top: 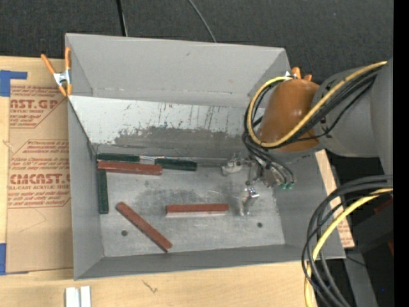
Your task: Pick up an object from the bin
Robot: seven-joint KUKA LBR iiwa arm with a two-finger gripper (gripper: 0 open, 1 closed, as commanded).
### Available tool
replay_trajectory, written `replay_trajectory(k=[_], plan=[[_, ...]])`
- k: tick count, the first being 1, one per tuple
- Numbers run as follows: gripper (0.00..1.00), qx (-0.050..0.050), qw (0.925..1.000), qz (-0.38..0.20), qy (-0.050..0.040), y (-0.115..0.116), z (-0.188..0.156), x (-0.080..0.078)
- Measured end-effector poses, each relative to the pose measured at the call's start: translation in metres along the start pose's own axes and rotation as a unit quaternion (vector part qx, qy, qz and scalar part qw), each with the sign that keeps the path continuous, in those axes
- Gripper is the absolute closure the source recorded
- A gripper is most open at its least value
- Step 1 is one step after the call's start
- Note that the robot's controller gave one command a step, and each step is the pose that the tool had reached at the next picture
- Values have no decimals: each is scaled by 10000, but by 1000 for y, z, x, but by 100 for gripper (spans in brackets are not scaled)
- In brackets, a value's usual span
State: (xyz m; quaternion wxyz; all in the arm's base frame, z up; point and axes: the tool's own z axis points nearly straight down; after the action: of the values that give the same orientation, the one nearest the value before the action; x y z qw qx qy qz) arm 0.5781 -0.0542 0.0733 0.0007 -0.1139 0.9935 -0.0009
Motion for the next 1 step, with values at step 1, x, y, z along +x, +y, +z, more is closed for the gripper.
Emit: replay_trajectory(k=[1], plan=[[0,2,10000,-1,-14,0,0,-1]])
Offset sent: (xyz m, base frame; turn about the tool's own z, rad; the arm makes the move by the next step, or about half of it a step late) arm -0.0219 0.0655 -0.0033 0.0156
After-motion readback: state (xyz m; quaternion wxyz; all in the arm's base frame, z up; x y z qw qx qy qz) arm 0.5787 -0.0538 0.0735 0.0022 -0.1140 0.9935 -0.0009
